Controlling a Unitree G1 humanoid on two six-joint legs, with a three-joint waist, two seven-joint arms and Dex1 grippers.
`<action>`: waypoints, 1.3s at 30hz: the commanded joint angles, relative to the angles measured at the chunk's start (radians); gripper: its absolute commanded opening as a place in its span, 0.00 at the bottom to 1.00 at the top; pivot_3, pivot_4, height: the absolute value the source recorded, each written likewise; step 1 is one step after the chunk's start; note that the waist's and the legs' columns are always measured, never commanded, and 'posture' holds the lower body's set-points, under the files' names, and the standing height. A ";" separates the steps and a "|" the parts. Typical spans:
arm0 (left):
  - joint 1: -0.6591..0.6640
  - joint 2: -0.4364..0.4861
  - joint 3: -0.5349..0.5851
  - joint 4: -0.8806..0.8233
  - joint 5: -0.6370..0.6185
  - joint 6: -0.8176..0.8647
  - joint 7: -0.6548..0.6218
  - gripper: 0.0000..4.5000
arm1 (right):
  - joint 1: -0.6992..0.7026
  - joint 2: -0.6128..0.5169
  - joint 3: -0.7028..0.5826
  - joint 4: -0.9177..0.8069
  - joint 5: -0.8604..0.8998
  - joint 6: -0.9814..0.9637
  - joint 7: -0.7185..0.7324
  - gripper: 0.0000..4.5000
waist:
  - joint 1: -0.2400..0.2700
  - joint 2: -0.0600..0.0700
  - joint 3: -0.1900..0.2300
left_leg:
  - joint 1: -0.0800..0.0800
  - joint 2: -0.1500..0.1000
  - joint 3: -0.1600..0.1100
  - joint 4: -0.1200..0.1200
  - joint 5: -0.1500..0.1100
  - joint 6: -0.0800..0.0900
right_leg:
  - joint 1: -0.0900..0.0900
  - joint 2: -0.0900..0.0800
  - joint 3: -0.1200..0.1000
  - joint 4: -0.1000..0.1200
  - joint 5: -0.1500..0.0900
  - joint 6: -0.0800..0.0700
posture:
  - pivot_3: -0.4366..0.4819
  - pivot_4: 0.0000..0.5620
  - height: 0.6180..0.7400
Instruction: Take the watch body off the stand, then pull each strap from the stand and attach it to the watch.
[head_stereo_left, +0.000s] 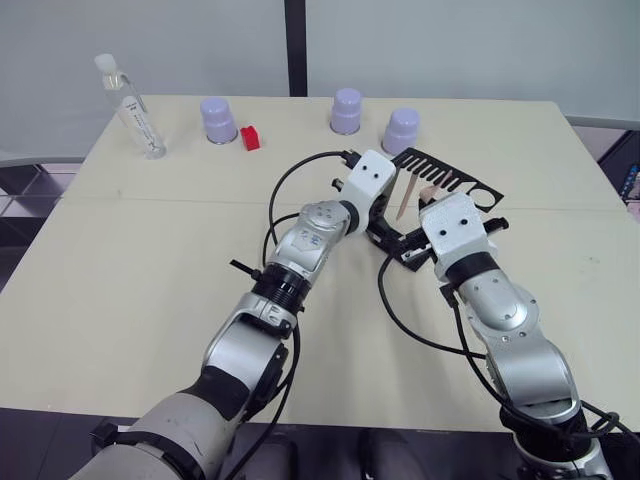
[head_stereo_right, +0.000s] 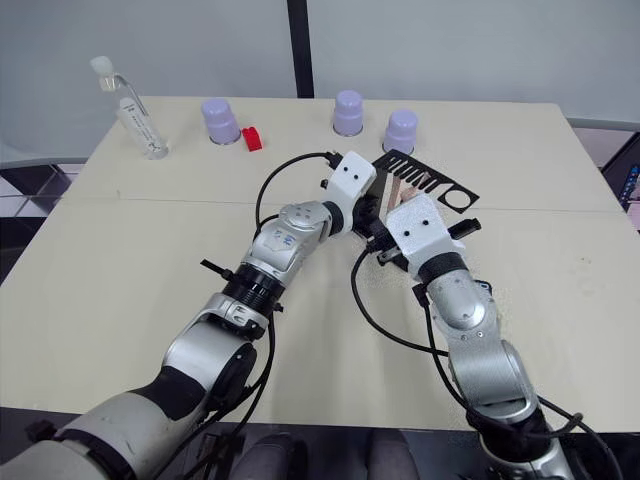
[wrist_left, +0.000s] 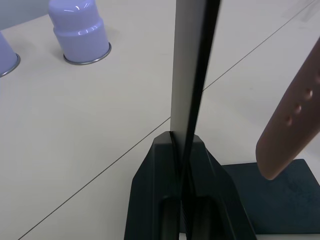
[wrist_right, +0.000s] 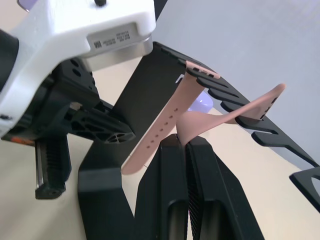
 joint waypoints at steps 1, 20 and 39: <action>-0.021 -0.011 -0.002 0.002 -0.004 -0.005 -0.009 0.00 | 0.000 -0.021 0.005 -0.074 -0.046 -0.027 0.022 0.02 | 0.000 0.000 0.000 | 0.000 0.000 0.000 0.000 0.000 0.000 | 0.000 0.000 0.000 0.000 0.000 0.000 | 0.48 0.27 1.00; -0.048 -0.012 0.011 0.052 -0.006 -0.033 0.001 0.00 | 0.028 -0.156 -0.017 -0.190 -0.115 -0.045 0.174 0.02 | 0.016 0.000 0.000 | 0.000 0.000 0.001 0.001 0.000 0.000 | 0.000 0.000 0.000 0.000 0.000 0.000 | 0.48 0.27 1.00; -0.074 -0.006 0.012 0.084 -0.005 -0.068 -0.010 0.00 | 0.113 -0.183 -0.134 -0.297 -0.054 -0.041 0.283 0.02 | 0.021 0.000 0.000 | 0.000 -0.001 0.001 0.002 0.000 0.000 | 0.001 0.000 0.000 0.000 0.000 0.000 | 0.48 0.27 1.00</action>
